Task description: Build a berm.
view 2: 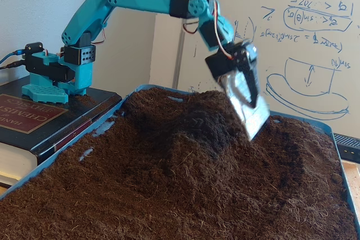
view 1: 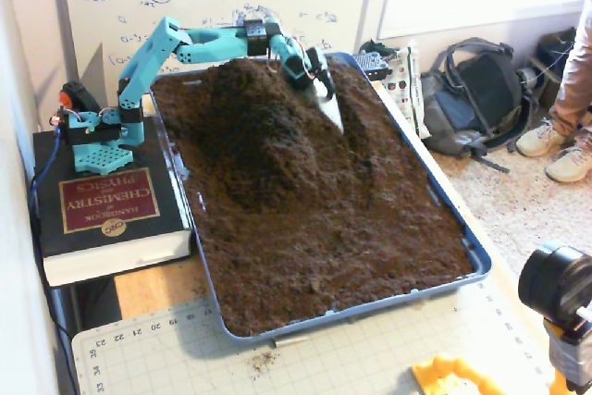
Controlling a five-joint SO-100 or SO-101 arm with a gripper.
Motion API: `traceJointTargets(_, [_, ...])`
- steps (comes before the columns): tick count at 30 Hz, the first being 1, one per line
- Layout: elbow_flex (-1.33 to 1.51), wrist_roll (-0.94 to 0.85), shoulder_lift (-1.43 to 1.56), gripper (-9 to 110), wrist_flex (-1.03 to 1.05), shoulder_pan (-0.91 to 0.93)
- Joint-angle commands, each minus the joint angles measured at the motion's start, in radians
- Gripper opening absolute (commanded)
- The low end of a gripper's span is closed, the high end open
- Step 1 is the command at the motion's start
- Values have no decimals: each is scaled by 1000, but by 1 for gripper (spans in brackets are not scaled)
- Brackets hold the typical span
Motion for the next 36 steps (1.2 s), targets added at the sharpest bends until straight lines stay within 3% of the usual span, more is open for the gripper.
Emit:
traceJointTargets(1, [-172, 112, -26, 1, -23, -58])
traceJointTargets(12, [-416, 160, -413, 0, -140, -204])
traceJointTargets(22, [-431, 144, -566, 0, -244, -255])
traceJointTargets(29, [-391, 144, -586, 0, -219, -256])
traceJointTargets(36, [-164, 78, -373, 0, -57, -255])
